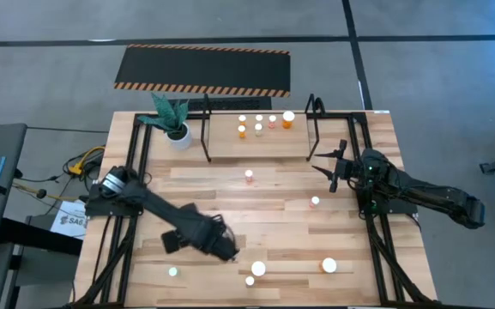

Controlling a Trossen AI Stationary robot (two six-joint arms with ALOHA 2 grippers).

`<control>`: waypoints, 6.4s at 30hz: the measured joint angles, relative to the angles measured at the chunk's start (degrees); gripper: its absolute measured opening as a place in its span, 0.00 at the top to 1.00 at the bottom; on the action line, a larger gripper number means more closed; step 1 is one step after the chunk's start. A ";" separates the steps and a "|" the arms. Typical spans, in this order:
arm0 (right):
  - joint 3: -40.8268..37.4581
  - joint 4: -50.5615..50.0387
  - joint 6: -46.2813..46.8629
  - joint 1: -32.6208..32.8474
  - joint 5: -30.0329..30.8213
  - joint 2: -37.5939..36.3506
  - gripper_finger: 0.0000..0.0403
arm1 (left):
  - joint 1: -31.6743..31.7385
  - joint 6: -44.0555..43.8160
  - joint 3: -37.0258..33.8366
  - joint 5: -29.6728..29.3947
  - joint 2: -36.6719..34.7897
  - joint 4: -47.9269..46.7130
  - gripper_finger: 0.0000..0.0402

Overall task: Pick and place medicine bottles onto shelf by color
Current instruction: Move the yellow pill bottle to the center of the table, then put the small orange pill bottle aligned with the other orange pill bottles on the shelf

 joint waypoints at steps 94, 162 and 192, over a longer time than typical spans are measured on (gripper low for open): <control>0.00 0.04 0.00 -0.02 0.00 0.02 0.49 | -7.98 -13.02 -30.14 6.27 -8.29 38.42 0.77; 0.00 0.04 0.00 -0.01 0.00 0.02 0.49 | 36.18 51.86 -22.19 -1.09 -2.52 44.23 0.76; 0.00 0.04 0.00 0.00 0.00 0.02 0.49 | 33.21 50.01 -14.10 4.52 -2.67 38.96 0.35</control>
